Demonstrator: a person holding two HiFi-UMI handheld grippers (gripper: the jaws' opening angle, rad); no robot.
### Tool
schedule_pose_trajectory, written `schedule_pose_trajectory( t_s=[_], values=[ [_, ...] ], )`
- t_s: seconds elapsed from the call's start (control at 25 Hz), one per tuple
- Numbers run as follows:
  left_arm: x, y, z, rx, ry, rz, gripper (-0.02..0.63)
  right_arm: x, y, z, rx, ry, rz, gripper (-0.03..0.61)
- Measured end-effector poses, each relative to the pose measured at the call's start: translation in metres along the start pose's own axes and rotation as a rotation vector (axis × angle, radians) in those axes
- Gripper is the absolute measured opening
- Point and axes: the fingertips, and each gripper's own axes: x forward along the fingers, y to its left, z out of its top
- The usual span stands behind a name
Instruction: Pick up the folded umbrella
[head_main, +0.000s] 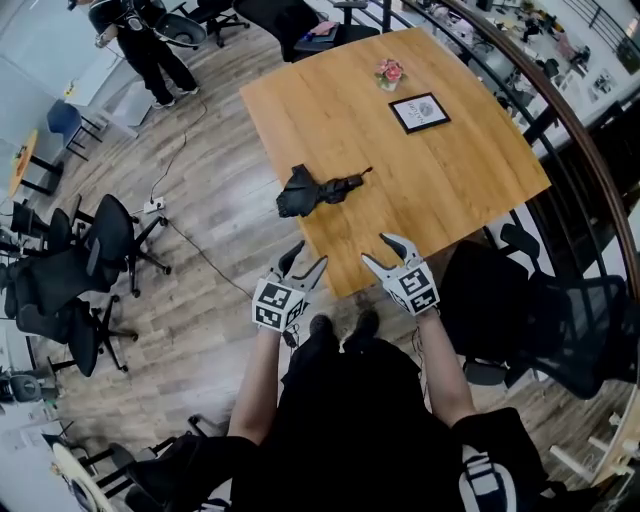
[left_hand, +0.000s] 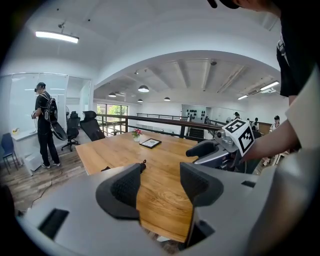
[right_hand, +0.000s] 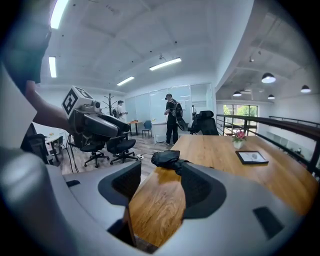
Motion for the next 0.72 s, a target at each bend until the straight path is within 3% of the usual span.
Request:
schedule_pose_trajectory(
  t_s=[0.28, 0.72],
  values=[
    [0.018, 0.022, 0.002, -0.014, -0.006, -0.025, 0.256, 0.016, -0.008, -0.001, -0.006, 0.035, -0.010, 0.266],
    [0.066, 0.083, 0.001, 0.001, 0.043, -0.132, 0.261, 0.067, -0.039, 0.019, 0.034, 0.057, -0.112, 0.267]
  ],
)
